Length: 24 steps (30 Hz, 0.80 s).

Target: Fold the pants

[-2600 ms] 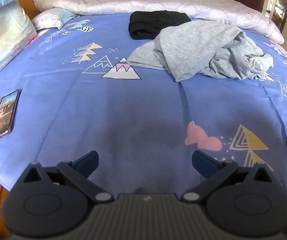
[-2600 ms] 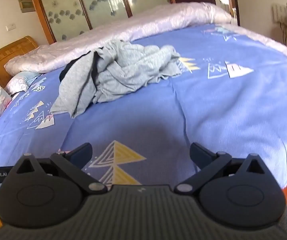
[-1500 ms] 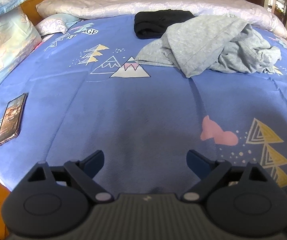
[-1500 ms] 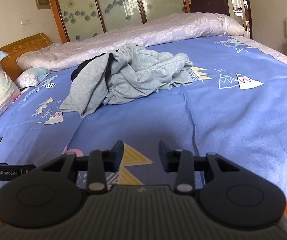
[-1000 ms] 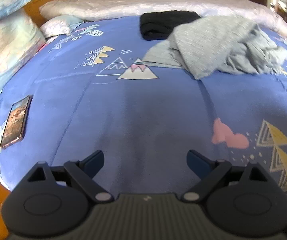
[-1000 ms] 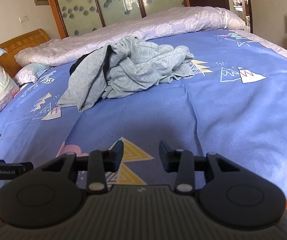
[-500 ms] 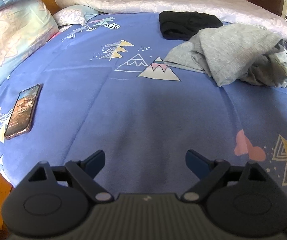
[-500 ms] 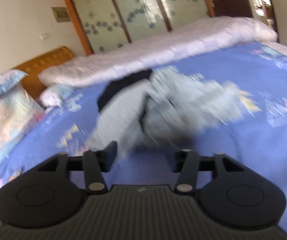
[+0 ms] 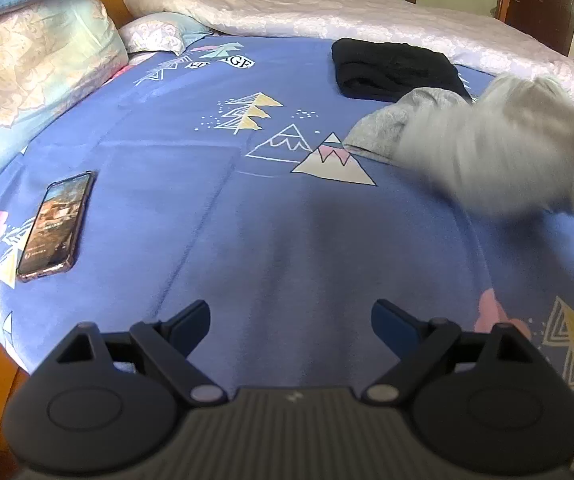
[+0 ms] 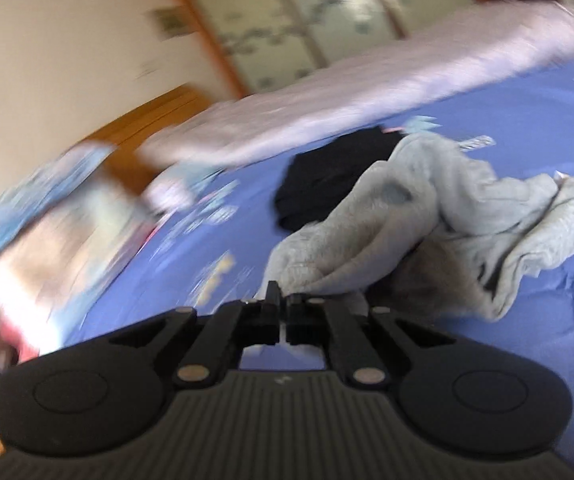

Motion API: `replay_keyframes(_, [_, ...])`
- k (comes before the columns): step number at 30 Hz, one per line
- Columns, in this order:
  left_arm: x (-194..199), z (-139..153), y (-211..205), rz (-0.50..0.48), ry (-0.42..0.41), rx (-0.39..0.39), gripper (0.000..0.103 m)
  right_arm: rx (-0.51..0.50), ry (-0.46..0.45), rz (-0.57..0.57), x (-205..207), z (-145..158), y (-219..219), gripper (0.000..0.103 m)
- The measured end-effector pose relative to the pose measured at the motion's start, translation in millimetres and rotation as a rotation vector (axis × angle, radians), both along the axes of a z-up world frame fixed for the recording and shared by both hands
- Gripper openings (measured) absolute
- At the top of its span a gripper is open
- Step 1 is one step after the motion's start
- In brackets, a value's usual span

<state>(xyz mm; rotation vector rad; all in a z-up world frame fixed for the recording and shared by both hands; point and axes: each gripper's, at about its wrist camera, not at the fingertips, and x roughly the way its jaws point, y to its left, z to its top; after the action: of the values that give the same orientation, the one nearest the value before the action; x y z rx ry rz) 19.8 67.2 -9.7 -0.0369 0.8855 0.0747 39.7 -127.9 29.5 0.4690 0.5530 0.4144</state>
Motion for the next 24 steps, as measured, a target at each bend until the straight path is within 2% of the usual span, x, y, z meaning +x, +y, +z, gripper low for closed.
replay_keyframes(1, [0, 0, -1, -0.005, 0.001, -0.008, 0.091, -0.006, 0.003, 0.024, -15, -2, -2, 0.005])
replay_keyframes(4, [-2, 4, -3, -0.023, -0.006, -0.023, 0.091, 0.056, 0.059, 0.122, -54, -17, -13, 0.005])
replay_keyframes(5, [-3, 7, -5, -0.033, -0.016, -0.020, 0.091, 0.036, 0.080, 0.170, -67, -23, -10, 0.005])
replay_keyframes(7, [-4, 10, -10, -0.056, -0.030, -0.012, 0.091, -0.067, 0.120, 0.242, -87, -35, -2, 0.005])
replay_keyframes(9, [-3, 13, -17, -0.080, -0.037, -0.011, 0.092, -0.082, 0.151, 0.257, -99, -42, -5, 0.010])
replay_keyframes(11, [-3, 15, -24, -0.105, -0.043, -0.009, 0.092, -0.050, 0.169, 0.179, -97, -44, -24, 0.014])
replay_keyframes(13, [-3, 15, -31, -0.131, -0.042, -0.005, 0.093, 0.016, 0.182, 0.055, -92, -45, -51, 0.024])
replay_keyframes(14, [-3, 14, -35, -0.143, -0.041, 0.000, 0.093, 0.046, 0.179, -0.004, -90, -44, -63, 0.036])
replay_keyframes(15, [-3, 13, -37, -0.152, -0.039, 0.003, 0.093, 0.066, 0.173, -0.066, -86, -45, -73, 0.044])
replay_keyframes(17, [-3, 10, -39, -0.159, -0.031, 0.003, 0.093, 0.093, 0.153, -0.157, -73, -38, -89, 0.046])
replay_keyframes(20, [-2, 9, -35, -0.148, -0.019, -0.011, 0.093, 0.137, 0.136, -0.269, -37, -36, -100, 0.064])
replay_keyframes(24, [-3, 15, -25, -0.127, -0.026, -0.017, 0.093, 0.193, 0.210, -0.379, 34, -54, -94, 0.063])
